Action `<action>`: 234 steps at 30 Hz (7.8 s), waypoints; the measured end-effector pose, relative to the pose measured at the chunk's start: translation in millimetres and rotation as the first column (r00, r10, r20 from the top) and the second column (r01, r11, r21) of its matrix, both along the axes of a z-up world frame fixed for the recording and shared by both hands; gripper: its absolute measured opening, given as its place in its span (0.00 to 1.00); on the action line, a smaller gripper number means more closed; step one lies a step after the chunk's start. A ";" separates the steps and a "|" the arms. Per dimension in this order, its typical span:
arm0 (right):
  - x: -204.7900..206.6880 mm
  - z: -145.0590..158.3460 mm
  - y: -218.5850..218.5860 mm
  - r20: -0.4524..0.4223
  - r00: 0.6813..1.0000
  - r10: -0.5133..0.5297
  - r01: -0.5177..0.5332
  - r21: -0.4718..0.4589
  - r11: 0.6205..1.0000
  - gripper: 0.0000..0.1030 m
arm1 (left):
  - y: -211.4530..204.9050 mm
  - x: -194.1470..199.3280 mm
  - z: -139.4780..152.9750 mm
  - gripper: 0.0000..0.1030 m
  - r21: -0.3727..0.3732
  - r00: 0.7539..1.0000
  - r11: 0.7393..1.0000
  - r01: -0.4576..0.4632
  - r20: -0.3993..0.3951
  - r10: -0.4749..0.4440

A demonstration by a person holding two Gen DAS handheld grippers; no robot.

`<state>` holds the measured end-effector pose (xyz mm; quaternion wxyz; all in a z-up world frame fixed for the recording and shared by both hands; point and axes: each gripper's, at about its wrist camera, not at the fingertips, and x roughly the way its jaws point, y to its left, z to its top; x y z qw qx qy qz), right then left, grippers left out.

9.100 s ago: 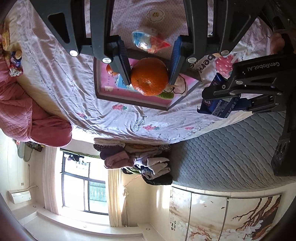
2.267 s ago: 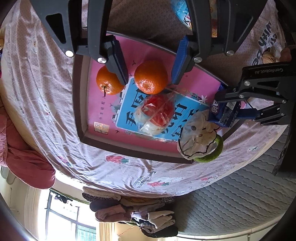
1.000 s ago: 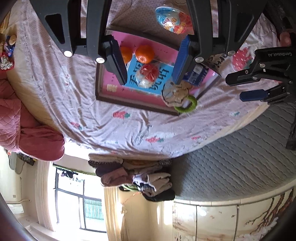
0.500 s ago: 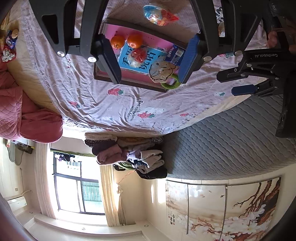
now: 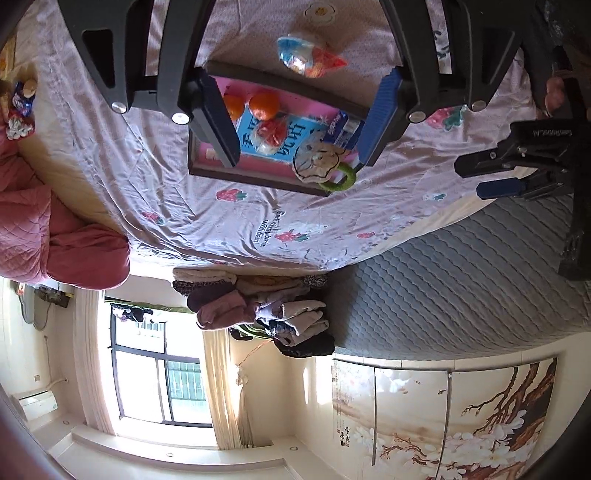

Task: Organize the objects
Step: 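Withdraw both open tools from the tray toward the walnut and candy bag, then close the left tool on the walnut while the right tool grasps the clear candy bag, then carry the walnut over the tray with the left tool while the right tool carries the candy bag, then open the left tool to drop the walnut while the right tool lowers the candy bag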

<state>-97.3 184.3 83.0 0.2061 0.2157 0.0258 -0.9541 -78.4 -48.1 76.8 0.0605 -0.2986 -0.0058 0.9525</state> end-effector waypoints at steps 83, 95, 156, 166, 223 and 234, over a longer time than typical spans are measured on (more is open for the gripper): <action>-38.6 -132.1 -43.0 0.248 0.968 0.025 -0.081 0.215 0.973 0.56 | -0.6 -22.1 -153.8 0.33 -0.059 0.973 0.991 0.121 0.206 -0.106; -31.7 -95.0 -25.5 0.175 0.985 -0.011 -0.013 0.133 0.991 0.56 | 28.0 -32.1 -109.5 0.33 -0.043 0.984 0.991 0.129 0.130 -0.122; -115.5 -49.3 21.1 0.059 0.993 -0.103 0.092 0.170 0.981 0.56 | 100.3 -169.6 -69.5 0.33 -0.063 0.995 0.996 0.057 0.084 -0.052; -118.1 -64.2 17.1 0.098 0.990 -0.099 0.079 0.195 0.978 0.56 | 101.8 -171.4 -90.6 0.33 -0.071 0.991 0.996 0.059 0.122 -0.050; -127.4 -126.9 23.1 0.248 0.960 -0.128 0.055 0.278 0.959 0.57 | 119.9 -178.6 -143.3 0.56 -0.115 0.971 0.985 0.125 0.218 -0.098; -125.6 -116.2 29.5 0.237 0.963 -0.126 0.074 0.216 0.974 0.59 | 116.0 -176.9 -133.8 0.58 -0.080 0.974 0.989 0.121 0.204 -0.103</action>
